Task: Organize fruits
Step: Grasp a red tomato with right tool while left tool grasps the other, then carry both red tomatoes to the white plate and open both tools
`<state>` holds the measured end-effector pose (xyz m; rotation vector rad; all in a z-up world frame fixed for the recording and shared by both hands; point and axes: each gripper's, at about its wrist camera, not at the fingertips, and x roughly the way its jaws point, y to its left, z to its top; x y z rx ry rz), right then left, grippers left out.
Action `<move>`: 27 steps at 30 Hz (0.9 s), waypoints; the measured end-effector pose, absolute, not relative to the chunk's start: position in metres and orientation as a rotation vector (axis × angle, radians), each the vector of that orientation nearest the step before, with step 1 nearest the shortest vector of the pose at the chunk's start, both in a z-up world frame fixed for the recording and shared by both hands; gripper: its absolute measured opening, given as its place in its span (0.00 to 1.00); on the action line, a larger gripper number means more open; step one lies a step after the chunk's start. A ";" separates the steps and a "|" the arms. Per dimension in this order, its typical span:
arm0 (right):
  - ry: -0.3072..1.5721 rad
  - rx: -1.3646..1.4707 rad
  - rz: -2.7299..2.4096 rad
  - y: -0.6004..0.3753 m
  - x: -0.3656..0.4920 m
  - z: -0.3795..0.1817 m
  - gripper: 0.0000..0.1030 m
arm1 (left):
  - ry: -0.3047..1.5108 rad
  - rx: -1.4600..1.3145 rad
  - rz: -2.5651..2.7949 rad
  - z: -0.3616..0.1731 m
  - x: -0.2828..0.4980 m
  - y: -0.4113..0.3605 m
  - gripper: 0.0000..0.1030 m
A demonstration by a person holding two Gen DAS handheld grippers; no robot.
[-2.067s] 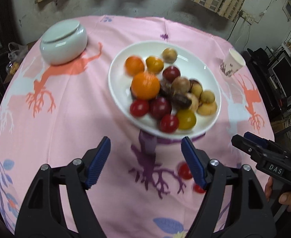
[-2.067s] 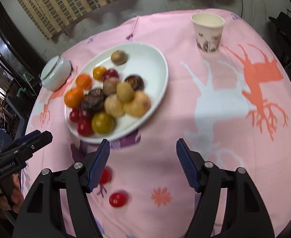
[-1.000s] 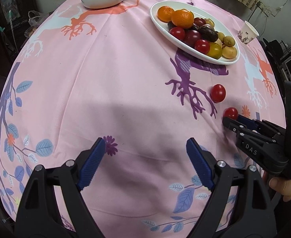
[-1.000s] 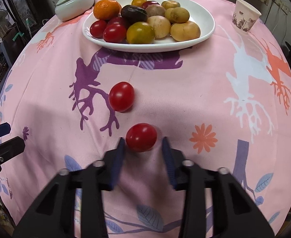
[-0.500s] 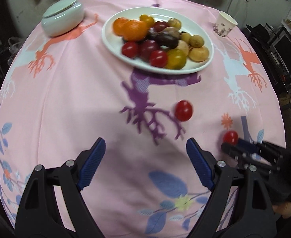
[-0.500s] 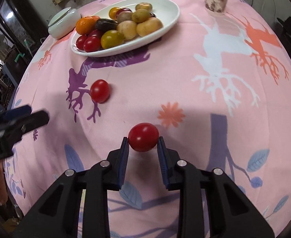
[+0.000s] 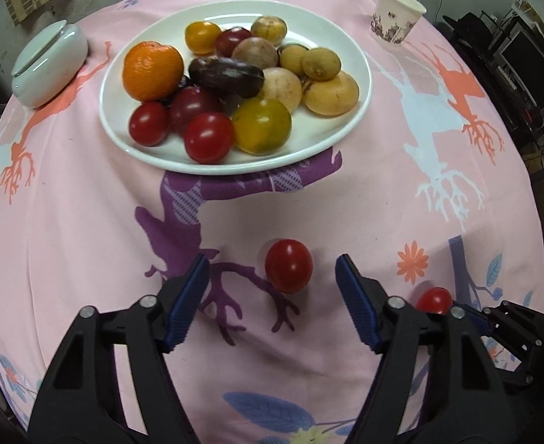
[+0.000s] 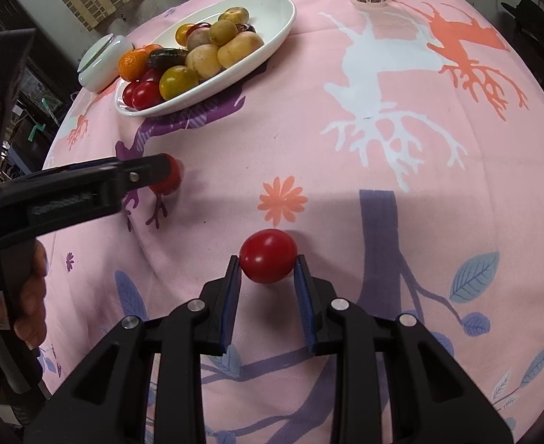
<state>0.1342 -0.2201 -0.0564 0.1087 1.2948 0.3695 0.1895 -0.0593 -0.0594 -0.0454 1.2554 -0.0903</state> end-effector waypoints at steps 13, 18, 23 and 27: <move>1.297 0.102 0.371 -0.217 0.138 -0.055 0.28 | 1.249 -0.054 -0.124 -0.070 0.187 -0.061 0.27; 1.288 0.102 0.375 -0.215 0.138 -0.049 0.28 | 1.227 -0.115 -0.126 -0.052 0.173 -0.042 0.27; 1.262 0.099 0.388 -0.211 0.142 -0.036 0.28 | 1.180 -0.145 -0.105 -0.028 0.159 -0.023 0.27; 1.231 0.095 0.405 -0.206 0.149 -0.021 0.29 | 1.124 -0.106 -0.096 -0.009 0.152 -0.014 0.27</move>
